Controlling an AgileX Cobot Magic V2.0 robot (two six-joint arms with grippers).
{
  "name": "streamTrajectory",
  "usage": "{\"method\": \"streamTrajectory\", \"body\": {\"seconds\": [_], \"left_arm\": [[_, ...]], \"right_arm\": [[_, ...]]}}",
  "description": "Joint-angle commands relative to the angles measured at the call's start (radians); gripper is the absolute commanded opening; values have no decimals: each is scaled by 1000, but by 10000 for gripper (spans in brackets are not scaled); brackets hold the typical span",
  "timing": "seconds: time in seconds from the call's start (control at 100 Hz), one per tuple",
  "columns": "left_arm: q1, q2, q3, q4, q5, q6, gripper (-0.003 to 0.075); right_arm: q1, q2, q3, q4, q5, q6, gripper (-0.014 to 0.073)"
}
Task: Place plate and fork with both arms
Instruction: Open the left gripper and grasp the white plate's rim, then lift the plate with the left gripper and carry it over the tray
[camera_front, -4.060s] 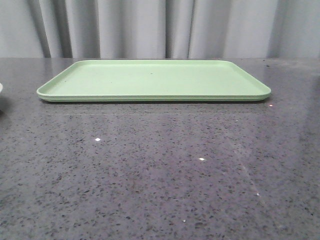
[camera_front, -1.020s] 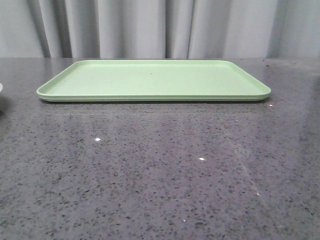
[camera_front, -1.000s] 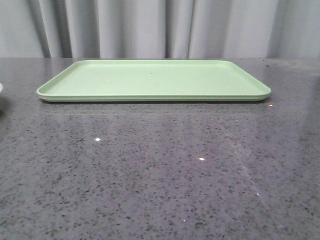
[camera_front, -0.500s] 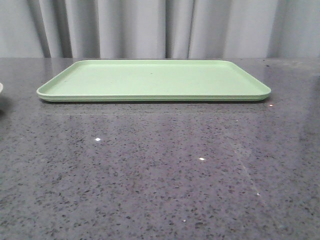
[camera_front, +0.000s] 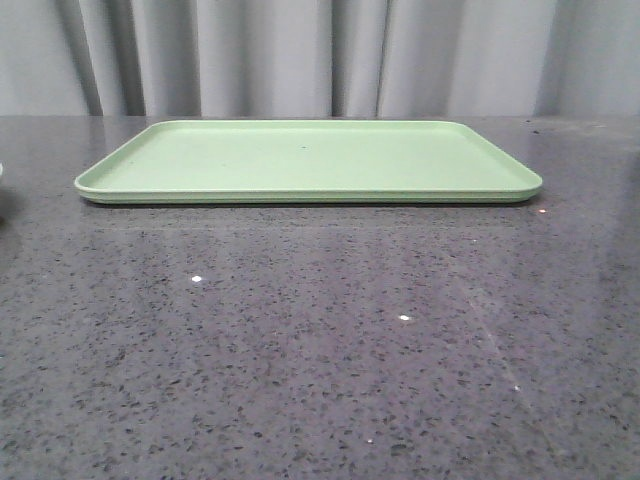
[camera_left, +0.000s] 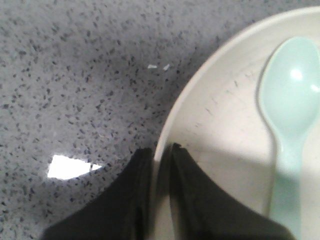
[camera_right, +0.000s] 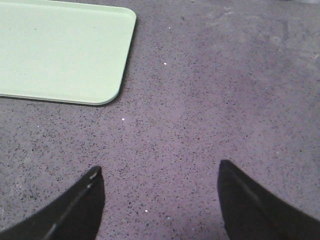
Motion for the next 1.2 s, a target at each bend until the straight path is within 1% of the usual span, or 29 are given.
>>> {"method": "streamTrajectory", "body": {"seconds": [0.0,0.31,0.47,0.6,0.69,0.98,1.07,1.19], "left_arm": [[1,-17,-18,12,-12,5,-20],[1,-30,-18,-2,-11,7,-20],[1,-74,-18,-91,13,86,-20],[11,-114,-20,-120,29,91,-20],[42,-143,-20,-160,47,107,-20],[168,-228,-20,-536,144,331,-20],[182,-250,-20,-629,174,372,-20],[182,-266,-20,-689,209,375,-20]], "right_arm": [[-6,13,-32,-5,-79,-11,490],[-6,13,-32,-5,-79,-11,490],[-6,13,-32,-5,-79,-11,490],[-6,13,-32,-5,-81,-11,490],[-6,13,-32,-5,-84,-11,490],[-6,13,-32,-5,-95,-11,490],[-6,13,-32,-5,-94,-11,490],[-6,13,-32,-5,-94,-11,490]]}}
